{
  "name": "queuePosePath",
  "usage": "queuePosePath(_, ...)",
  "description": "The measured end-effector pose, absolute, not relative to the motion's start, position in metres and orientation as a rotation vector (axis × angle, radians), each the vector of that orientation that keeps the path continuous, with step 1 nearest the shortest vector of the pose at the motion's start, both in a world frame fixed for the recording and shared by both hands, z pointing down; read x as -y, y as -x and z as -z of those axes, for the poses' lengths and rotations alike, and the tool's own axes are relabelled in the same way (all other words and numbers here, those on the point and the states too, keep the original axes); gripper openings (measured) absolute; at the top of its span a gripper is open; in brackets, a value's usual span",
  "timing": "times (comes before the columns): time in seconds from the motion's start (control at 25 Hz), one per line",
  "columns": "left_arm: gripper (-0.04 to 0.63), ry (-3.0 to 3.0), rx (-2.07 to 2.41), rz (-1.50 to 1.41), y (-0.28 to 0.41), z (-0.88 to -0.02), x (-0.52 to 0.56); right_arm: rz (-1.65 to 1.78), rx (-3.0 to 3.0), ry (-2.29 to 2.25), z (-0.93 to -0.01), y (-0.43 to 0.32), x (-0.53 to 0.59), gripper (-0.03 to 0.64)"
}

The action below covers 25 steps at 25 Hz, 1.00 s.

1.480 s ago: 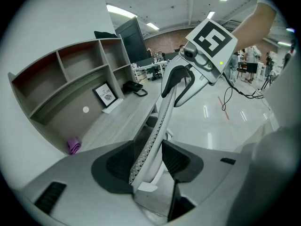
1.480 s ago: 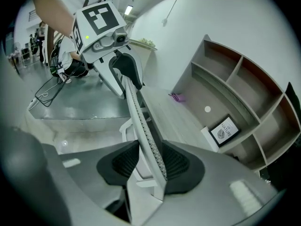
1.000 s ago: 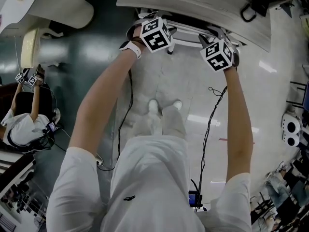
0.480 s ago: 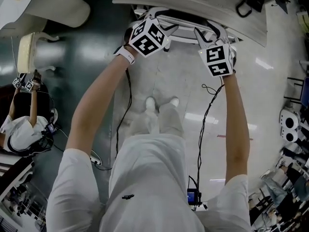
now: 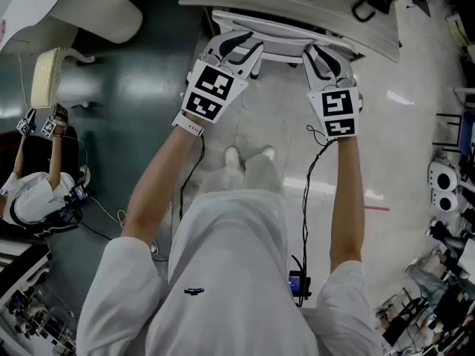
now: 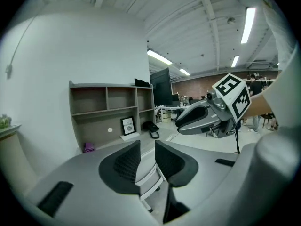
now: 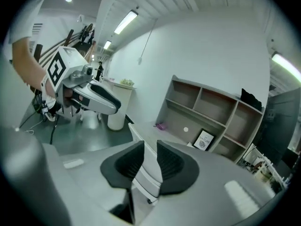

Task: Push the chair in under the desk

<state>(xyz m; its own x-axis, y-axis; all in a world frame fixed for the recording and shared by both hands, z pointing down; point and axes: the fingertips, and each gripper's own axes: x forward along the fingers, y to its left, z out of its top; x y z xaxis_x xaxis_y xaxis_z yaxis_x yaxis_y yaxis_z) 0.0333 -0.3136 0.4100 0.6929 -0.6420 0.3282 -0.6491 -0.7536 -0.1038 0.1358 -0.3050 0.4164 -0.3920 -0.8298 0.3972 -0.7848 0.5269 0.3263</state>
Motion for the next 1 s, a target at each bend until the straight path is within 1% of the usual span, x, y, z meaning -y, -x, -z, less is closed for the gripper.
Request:
queuePosePath(0.08,0.083,-2.850,1.134,-0.484,-0.023,-0.398,0.293,0.106,2.274,-1.348,-0.404,-0.134,0.285,0.095)
queuePosePath(0.2,0.057,-2.801,1.183,-0.399,-0.006,-0.387,0.264,0.101,2.286,-1.405,-0.387,-0.134,0.255,0.063)
queuePosePath(0.28,0.029,-2.753,1.218,-0.338,0.006,-0.382,0.244,0.093,2.289,-1.452,-0.377,-0.134,0.235,0.054)
queuePosePath(0.4,0.012,-2.718,1.249,-0.285,0.021,-0.374,0.216,0.076,2.288,-1.528,-0.369,-0.137,0.205,0.025)
queuePosePath(0.56,0.006,-2.711,1.260,-0.246,0.033,-0.361,0.186,0.067,2.299,-1.605,-0.358,-0.136,0.172,0.014)
queuePosePath(1.0,0.008,-2.720,1.285,-0.155,0.058,-0.326,0.128,0.016,2.340,-1.741,-0.342,-0.118,0.097,0.014)
